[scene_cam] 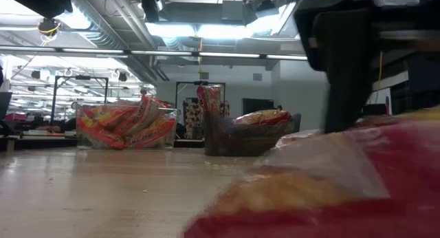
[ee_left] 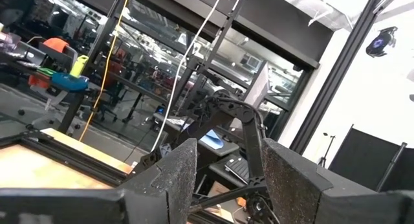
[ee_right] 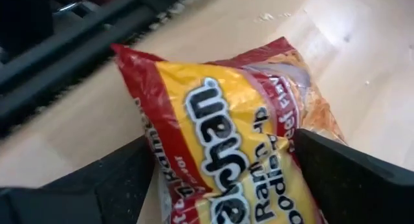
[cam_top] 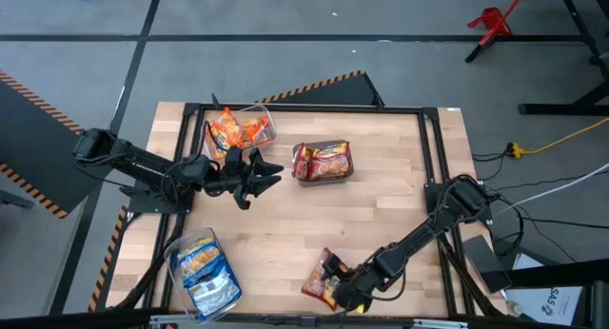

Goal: Sort Maruchan noodles
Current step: Put the red noodle pack into the black bin

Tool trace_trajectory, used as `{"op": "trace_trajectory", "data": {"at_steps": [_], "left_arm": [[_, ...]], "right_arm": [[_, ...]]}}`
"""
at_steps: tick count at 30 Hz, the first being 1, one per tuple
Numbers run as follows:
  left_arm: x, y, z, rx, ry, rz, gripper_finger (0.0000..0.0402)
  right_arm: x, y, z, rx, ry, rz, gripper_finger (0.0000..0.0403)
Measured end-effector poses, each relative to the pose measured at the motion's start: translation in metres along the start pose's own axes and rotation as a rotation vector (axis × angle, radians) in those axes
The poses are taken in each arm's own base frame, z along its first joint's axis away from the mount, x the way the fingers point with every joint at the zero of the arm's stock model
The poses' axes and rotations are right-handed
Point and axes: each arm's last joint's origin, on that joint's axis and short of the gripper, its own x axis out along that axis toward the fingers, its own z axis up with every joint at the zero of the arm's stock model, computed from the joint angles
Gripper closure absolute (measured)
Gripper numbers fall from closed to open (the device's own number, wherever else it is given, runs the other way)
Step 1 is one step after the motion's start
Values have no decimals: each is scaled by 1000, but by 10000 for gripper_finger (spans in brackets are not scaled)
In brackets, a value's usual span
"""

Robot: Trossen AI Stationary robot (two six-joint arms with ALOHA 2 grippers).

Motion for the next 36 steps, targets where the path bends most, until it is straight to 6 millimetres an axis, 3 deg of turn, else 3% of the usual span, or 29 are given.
{"op": "trace_trajectory", "data": {"at_steps": [4,10,21,29,36], "left_arm": [[0,0,-1,0,7,4,234],[0,0,-1,-56,8,2,234],[0,0,-1,-81,8,1,234],[0,1,-2,-100,21,7,234],[0,1,-2,-100,22,8,234]], "right_arm": [[2,-14,-4,49,22,-51,71],[5,-28,-9,122,42,-105,144],[4,-30,-7,147,37,-170,282],[1,-34,4,150,2,-182,340],[-6,-39,19,125,-4,-182,367]]}}
